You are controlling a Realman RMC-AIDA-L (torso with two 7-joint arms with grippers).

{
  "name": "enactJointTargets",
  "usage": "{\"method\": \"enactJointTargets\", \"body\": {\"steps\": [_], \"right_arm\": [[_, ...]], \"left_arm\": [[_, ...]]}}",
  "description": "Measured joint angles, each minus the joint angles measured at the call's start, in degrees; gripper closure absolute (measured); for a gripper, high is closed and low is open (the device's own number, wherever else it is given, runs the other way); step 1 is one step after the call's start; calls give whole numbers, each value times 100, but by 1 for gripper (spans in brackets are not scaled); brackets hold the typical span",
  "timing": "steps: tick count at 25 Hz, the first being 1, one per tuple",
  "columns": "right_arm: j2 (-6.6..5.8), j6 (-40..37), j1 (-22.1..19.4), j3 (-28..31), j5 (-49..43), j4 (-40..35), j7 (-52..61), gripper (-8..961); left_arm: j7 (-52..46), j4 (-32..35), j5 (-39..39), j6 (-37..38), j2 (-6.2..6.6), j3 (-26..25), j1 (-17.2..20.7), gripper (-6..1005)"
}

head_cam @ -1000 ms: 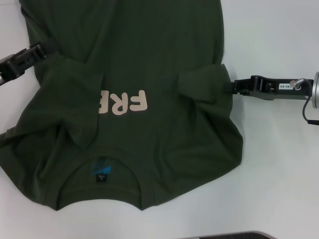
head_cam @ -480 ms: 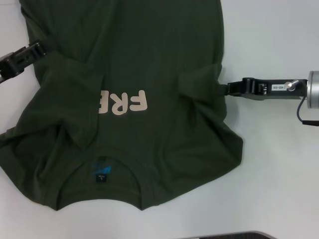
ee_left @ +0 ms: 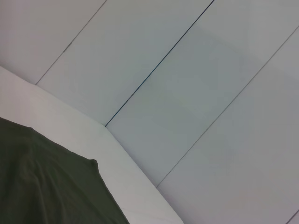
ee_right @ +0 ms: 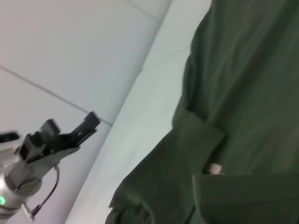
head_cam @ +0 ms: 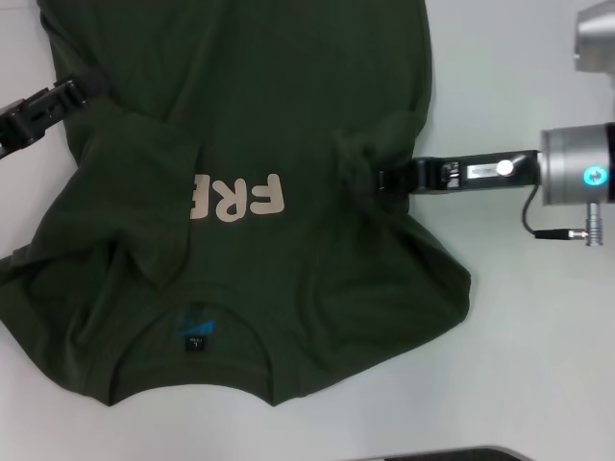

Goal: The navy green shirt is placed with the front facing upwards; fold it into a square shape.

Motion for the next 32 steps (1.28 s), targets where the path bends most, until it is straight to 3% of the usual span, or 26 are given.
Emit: {"method": "enactJointTargets", "body": {"steps": [8, 16, 27, 32], "right_arm": [[45, 170, 237, -382, 7, 230, 34, 934], [19, 174, 157, -351, 101, 196, -2, 737], [-33, -246, -176, -290, 873, 166, -718, 270], [-111, -476, -375, -227, 1002, 165, -908, 126]], "left_arm": [[-2, 0, 0, 29, -8, 3, 40, 175], [-30, 0, 2, 51, -16, 0, 50, 176], [-41, 0, 7, 61, -17, -14, 62, 176], [-16, 0, -15, 115, -23, -17, 92, 176]]}}
